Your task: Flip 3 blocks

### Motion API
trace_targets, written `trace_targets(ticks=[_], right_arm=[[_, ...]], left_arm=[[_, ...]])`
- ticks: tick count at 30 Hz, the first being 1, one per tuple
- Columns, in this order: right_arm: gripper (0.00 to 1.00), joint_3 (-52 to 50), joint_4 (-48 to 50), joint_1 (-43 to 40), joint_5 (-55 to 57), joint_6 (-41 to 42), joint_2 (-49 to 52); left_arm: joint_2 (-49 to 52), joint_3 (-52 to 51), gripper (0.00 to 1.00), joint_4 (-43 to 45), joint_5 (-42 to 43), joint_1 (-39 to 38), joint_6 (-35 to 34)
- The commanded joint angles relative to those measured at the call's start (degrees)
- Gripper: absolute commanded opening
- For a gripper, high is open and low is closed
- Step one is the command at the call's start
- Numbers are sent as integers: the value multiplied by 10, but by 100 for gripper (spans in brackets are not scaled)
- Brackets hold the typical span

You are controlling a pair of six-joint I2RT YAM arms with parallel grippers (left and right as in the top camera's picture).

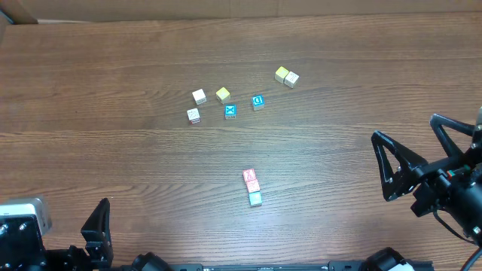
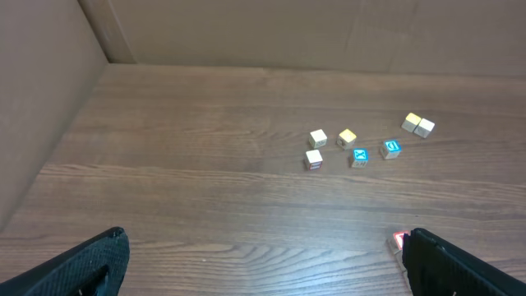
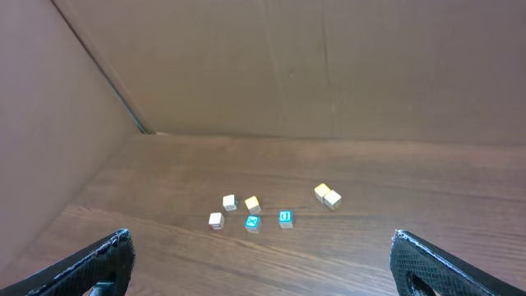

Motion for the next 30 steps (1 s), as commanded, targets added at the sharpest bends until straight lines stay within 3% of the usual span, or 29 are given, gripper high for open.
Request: trace_targets(ticks=[1,30], right_arm=[[100,1,-11,0,7,1,0],[100,1,-30,0,-36,1,0]], left_arm=[[-3,7,100,-1,-7,2,15],[-3,7,100,-1,-7,2,15]])
